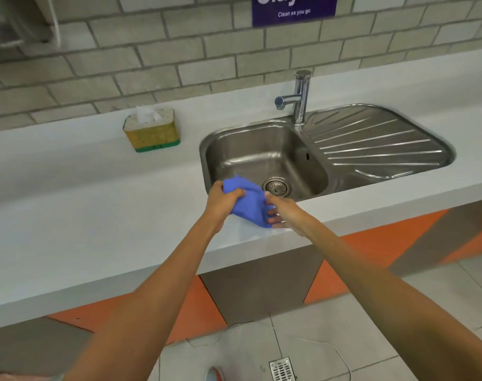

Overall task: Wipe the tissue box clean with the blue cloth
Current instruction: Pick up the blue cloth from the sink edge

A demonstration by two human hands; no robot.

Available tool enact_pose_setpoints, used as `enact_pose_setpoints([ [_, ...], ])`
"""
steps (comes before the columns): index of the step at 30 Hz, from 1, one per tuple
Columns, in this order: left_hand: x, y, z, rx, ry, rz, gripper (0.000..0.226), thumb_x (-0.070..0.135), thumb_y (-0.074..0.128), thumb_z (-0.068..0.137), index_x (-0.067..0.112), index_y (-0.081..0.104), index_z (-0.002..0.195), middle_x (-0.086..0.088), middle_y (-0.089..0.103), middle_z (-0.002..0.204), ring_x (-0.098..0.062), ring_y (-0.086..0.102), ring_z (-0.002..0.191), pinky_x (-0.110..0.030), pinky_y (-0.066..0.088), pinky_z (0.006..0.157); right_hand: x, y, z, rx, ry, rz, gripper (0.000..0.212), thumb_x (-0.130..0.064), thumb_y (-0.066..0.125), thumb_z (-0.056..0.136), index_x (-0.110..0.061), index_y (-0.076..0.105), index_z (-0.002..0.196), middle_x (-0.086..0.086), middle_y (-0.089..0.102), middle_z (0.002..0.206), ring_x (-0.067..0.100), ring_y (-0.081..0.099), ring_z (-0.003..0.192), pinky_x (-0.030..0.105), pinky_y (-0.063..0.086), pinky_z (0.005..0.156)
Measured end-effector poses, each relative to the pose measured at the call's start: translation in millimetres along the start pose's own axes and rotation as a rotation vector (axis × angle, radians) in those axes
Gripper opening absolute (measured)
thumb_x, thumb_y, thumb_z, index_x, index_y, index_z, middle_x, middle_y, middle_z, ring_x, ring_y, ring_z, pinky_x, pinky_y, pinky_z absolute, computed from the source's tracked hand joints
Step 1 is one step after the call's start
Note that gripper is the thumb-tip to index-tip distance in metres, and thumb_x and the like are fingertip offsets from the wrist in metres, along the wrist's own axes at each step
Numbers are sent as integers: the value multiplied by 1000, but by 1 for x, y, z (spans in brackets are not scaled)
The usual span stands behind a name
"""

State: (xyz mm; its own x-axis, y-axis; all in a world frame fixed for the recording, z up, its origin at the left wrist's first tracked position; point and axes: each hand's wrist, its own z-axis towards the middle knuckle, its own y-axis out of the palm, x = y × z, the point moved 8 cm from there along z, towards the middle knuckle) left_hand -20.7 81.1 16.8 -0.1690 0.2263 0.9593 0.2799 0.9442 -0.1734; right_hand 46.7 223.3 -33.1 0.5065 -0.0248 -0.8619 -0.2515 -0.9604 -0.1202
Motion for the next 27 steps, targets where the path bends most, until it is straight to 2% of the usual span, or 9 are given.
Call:
enact_pose_setpoints([
  [3, 35, -2, 2, 11, 104, 29, 41, 11, 65, 84, 2, 47, 120, -9, 57, 108, -22, 56, 96, -34, 48, 87, -17, 27, 5, -112, 7, 305, 54, -59, 38, 88, -14, 59, 107, 3, 64, 85, 19, 60, 76, 30, 49, 69],
  [6, 54, -7, 7, 24, 178, 105, 45, 16, 67, 83, 3, 46, 120, -13, 58, 118, -26, 58, 104, -39, 49, 94, -43, 53, 12, -205, -35, 599, 49, -63, 45, 83, -21, 66, 93, 3, 76, 84, 19, 72, 76, 33, 58, 65],
  [10, 68, -34, 25, 73, 275, 220, 47, 19, 69, 82, 7, 49, 123, -10, 59, 121, -22, 57, 102, -28, 47, 86, -78, 80, 19, -348, -85, 838, 48, -53, 48, 86, -19, 62, 116, 6, 75, 93, 21, 73, 81, 38, 60, 72],
  [12, 71, -59, 39, 146, 301, 264, 42, 20, 70, 81, 6, 56, 117, -11, 65, 115, -24, 61, 99, -19, 48, 77, -92, 97, 25, -417, -110, 811, 49, -46, 47, 90, -16, 53, 127, 7, 72, 104, 22, 70, 91, 41, 57, 80],
  [14, 73, -88, 52, 231, 332, 276, 34, 20, 70, 80, 4, 61, 110, -12, 68, 109, -20, 60, 88, -2, 43, 61, -104, 115, 35, -434, -127, 725, 46, -37, 48, 91, -12, 51, 130, 7, 70, 109, 21, 69, 92, 37, 57, 79],
  [15, 74, -102, 58, 269, 344, 275, 33, 19, 70, 81, 4, 62, 109, -12, 68, 109, -17, 57, 84, -1, 41, 58, -110, 124, 40, -411, -119, 674, 46, -33, 51, 91, -10, 51, 131, 9, 68, 113, 21, 69, 93, 35, 57, 78],
  [20, 73, -165, 90, 353, 273, 216, 42, 28, 71, 80, 4, 61, 113, -10, 67, 113, -17, 58, 91, -25, 45, 77, -142, 166, 75, -289, -94, 518, 50, -31, 58, 86, -7, 51, 130, 14, 57, 132, 30, 56, 118, 43, 47, 97],
  [23, 54, -194, 116, 150, 34, -114, 46, 46, 62, 82, 14, 63, 114, -6, 67, 119, -21, 63, 105, -31, 51, 80, -174, 193, 89, -355, -127, 486, 48, -31, 53, 88, -8, 51, 130, 13, 59, 128, 27, 60, 106, 34, 50, 82],
  [27, 25, -216, 133, -140, -137, -543, 40, 59, 54, 77, 29, 73, 94, 1, 75, 105, -23, 67, 101, -41, 54, 82, -203, 237, 106, -482, -148, 393, 35, -30, 51, 88, -12, 58, 117, 6, 67, 107, 16, 66, 85, 25, 54, 67],
])
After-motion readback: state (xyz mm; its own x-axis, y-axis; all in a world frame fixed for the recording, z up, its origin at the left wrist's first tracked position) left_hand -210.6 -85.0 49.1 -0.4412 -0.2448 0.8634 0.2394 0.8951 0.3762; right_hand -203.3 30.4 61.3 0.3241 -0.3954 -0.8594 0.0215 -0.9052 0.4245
